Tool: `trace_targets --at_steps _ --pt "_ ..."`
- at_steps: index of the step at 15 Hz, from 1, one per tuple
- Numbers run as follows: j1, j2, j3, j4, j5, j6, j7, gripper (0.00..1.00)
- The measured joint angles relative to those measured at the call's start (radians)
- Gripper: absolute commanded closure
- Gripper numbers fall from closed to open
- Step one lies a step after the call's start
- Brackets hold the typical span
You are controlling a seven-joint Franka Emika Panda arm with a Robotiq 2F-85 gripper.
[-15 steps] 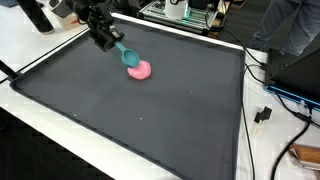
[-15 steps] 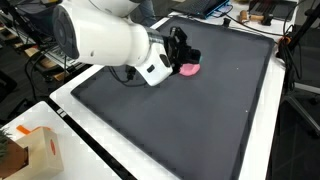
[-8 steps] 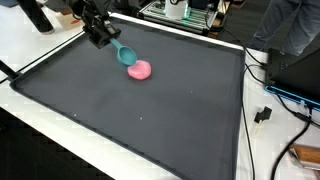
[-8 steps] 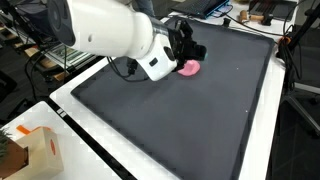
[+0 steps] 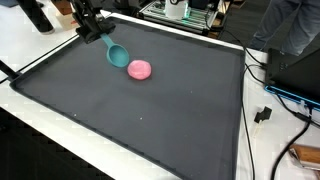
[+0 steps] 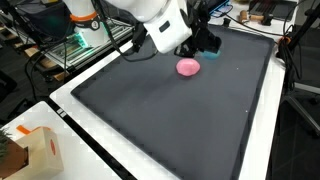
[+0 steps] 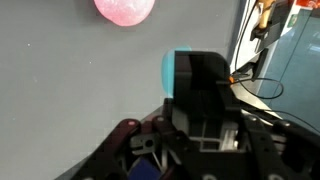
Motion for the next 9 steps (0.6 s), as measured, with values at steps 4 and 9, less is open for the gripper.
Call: trace_targets --at_steps 4,9 --pt "0.063 -0.065 0.024 -0.023 -0.172 0.138 0.192 0.75" --pt "0.129 -0.13 0.068 -0.068 -0.502 0.231 0.484 0.75"
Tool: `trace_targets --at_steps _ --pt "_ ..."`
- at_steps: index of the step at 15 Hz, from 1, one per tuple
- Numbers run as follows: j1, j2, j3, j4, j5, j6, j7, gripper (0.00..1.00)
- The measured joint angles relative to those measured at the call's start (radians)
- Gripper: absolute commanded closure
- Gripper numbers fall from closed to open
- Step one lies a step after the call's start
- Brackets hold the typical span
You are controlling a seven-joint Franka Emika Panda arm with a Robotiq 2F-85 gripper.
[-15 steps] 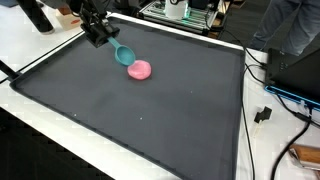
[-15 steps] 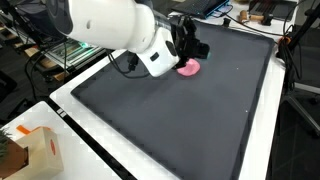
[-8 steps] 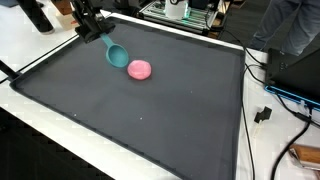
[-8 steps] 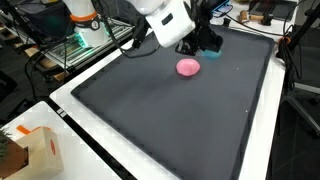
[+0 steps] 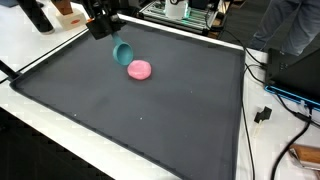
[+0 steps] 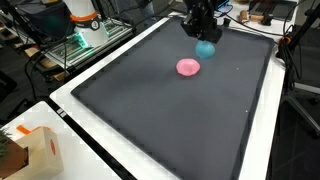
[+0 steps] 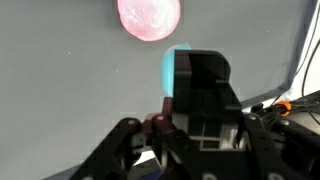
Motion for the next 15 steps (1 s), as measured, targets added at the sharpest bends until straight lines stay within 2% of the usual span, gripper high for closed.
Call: trace_targets --at_steps 7,15 --pt "0.074 -0.034 0.032 -0.033 -0.511 0.026 0.428 0.75" --pt "0.155 -0.03 0.036 -0.061 -1.007 0.06 0.89 0.75"
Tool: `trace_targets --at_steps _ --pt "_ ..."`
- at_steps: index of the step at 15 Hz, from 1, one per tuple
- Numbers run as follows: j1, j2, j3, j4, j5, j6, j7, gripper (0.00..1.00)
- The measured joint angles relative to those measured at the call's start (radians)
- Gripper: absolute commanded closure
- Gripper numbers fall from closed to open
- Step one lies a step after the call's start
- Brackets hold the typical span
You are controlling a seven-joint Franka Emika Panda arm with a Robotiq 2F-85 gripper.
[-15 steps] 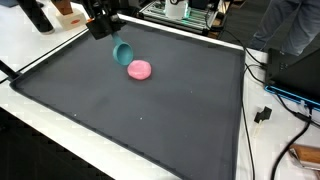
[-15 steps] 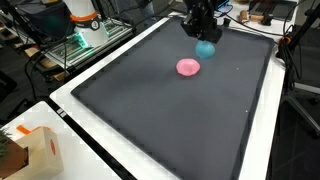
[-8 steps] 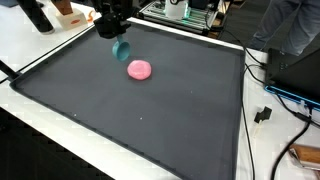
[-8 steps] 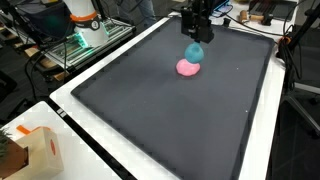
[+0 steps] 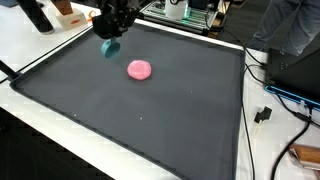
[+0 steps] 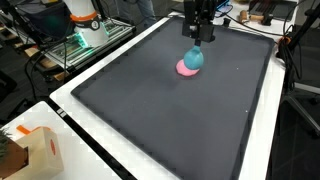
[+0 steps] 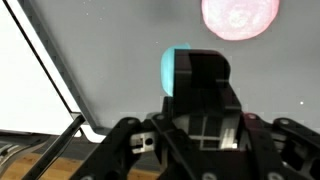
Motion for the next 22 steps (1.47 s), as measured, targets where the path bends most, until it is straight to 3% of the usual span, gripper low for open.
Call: trace_targets --at_steps 4,12,22 --pt "0.025 0.025 0.001 -0.001 -0.19 -0.056 0.204 0.75" --pt "0.067 0.102 0.024 0.025 -0.375 -0.251 0.468 0.75" --pt "0.077 0.225 0.042 0.101 -0.505 -0.404 0.626 0.75"
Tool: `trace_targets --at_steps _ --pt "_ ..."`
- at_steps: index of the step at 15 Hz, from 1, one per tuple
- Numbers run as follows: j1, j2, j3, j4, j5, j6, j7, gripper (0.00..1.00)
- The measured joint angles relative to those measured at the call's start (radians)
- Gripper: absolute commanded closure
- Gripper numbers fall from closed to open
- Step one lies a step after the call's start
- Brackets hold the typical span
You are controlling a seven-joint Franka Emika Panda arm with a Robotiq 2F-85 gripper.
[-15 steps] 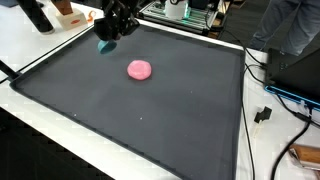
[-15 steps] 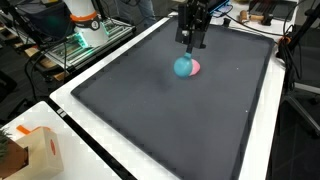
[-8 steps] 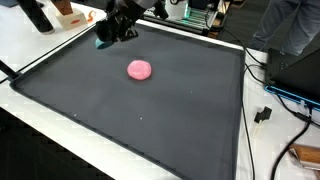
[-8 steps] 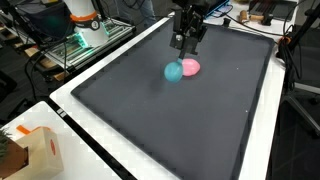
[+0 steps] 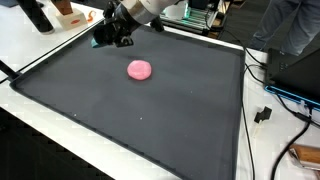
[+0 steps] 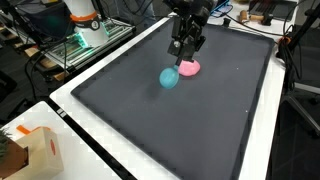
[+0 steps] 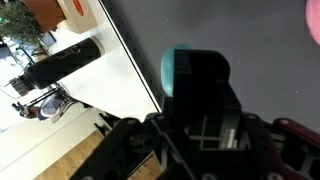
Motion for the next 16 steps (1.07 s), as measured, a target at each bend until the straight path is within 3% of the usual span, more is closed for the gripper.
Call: trace_targets --at_steps 8,16 --pt "-0.001 0.052 0.014 0.013 -0.003 -0.096 0.002 0.75" --pt "-0.004 0.06 0.041 0.013 0.003 -0.097 -0.042 0.75"
